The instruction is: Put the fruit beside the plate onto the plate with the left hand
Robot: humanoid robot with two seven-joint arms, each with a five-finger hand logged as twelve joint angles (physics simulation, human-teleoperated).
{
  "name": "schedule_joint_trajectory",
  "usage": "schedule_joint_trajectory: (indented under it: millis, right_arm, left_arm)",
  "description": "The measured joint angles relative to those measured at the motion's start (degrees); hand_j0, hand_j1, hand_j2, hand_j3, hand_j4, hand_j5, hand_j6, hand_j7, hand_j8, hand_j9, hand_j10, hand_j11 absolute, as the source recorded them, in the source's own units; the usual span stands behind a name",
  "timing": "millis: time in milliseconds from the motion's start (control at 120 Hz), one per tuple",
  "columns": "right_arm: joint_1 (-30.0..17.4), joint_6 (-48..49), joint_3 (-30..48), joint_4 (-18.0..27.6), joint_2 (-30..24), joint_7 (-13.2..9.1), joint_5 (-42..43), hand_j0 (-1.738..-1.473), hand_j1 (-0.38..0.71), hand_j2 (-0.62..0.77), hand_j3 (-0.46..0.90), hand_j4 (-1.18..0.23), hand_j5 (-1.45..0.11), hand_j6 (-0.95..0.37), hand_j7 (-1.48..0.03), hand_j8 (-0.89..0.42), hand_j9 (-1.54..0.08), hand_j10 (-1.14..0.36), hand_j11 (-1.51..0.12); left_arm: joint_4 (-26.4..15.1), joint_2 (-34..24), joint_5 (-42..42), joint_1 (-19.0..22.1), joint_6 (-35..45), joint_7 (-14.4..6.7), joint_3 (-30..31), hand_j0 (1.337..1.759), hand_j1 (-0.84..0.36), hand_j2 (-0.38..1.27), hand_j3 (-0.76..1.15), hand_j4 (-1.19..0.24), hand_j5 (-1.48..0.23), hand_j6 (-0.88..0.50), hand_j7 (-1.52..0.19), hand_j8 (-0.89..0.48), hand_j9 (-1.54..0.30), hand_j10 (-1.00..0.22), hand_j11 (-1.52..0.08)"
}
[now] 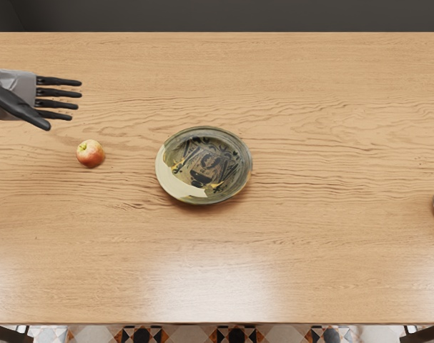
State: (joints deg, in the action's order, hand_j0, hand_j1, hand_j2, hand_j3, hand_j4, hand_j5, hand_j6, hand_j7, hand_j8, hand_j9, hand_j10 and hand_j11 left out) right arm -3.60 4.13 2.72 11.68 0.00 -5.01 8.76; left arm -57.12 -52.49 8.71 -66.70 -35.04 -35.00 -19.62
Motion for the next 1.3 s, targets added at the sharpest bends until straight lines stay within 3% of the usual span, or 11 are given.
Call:
schedule_joint_trajectory:
  millis: [117,233,483,667,775,842,1033,1300]
  right_arm:
    - [0.00,0.00,0.02,0.06,0.00,0.00,0.01,-1.658,-0.33,0.00,0.00,-0.02,-0.02,-0.02,-0.02,-0.02,-0.02,-0.02,-0.02]
    - [0.00,0.00,0.01,0.08,0.00,0.00,0.02,-1.658,-0.33,0.00,0.00,-0.02,-0.02,-0.02,-0.02,-0.02,-0.02,-0.02,-0.02]
    - [0.00,0.00,0.00,0.09,0.00,0.00,0.02,-1.658,-0.33,0.00,0.00,-0.02,-0.02,-0.02,-0.02,-0.02,-0.02,-0.02,-0.02]
    - [0.00,0.00,0.00,0.09,0.00,0.00,0.03,-1.658,-0.33,0.00,0.00,-0.02,-0.02,-0.02,-0.02,-0.02,-0.02,-0.02,-0.02]
    - [0.00,0.00,0.00,0.09,0.00,0.00,0.03,-1.658,-0.33,0.00,0.00,-0.02,-0.02,-0.02,-0.02,-0.02,-0.02,-0.02,-0.02]
    - [0.00,0.00,0.00,0.09,0.00,0.00,0.03,-1.658,-0.33,0.00,0.00,-0.02,-0.02,-0.02,-0.02,-0.02,-0.02,-0.02,-0.02]
    - [0.00,0.00,0.00,0.09,0.00,0.00,0.03,-1.658,-0.33,0.00,0.00,-0.02,-0.02,-0.02,-0.02,-0.02,-0.02,-0.02,-0.02]
    - [0.00,0.00,0.00,0.09,0.00,0.00,0.03,-1.658,-0.33,0.00,0.00,-0.02,-0.02,-0.02,-0.02,-0.02,-0.02,-0.02,-0.02]
  left_arm:
    - [-0.05,0.89,-0.85,-0.76,-0.02,0.00,0.27,1.658,0.34,0.00,0.00,0.00,-0.01,0.00,-0.01,0.00,-0.01,0.00,-0.01]
    - [-0.70,7.58,-10.88,-2.79,0.00,0.00,0.47,1.658,0.34,0.00,0.00,0.00,0.00,0.00,0.00,0.00,0.00,0.00,0.00]
    - [-11.70,4.10,-24.79,-5.84,0.44,0.00,0.62,1.658,0.34,0.00,0.00,0.00,0.00,-0.01,0.00,0.00,0.00,0.00,0.00]
    - [-15.97,6.05,-33.82,-6.77,17.13,0.00,2.47,1.658,0.34,0.00,0.00,-0.01,-0.01,-0.01,-0.01,-0.01,-0.01,-0.01,-0.01]
    - [-18.76,7.94,-38.07,-8.23,26.57,0.00,6.49,1.658,0.33,0.00,0.00,-0.02,-0.02,-0.02,-0.02,-0.02,-0.02,-0.02,-0.02]
    - [-19.90,9.01,-39.36,-10.56,30.14,0.00,10.74,1.658,0.32,0.01,0.00,-0.03,-0.03,-0.03,-0.03,-0.03,-0.03,-0.03,-0.03]
    - [-23.87,9.01,-43.02,-12.13,34.59,0.00,20.46,1.658,0.31,0.01,0.00,-0.04,-0.05,-0.04,-0.05,-0.04,-0.05,-0.04,-0.05]
    - [-24.87,12.69,-46.57,-9.75,45.45,0.00,23.61,1.658,0.27,0.01,0.00,-0.07,-0.08,-0.07,-0.08,-0.07,-0.08,-0.07,-0.08]
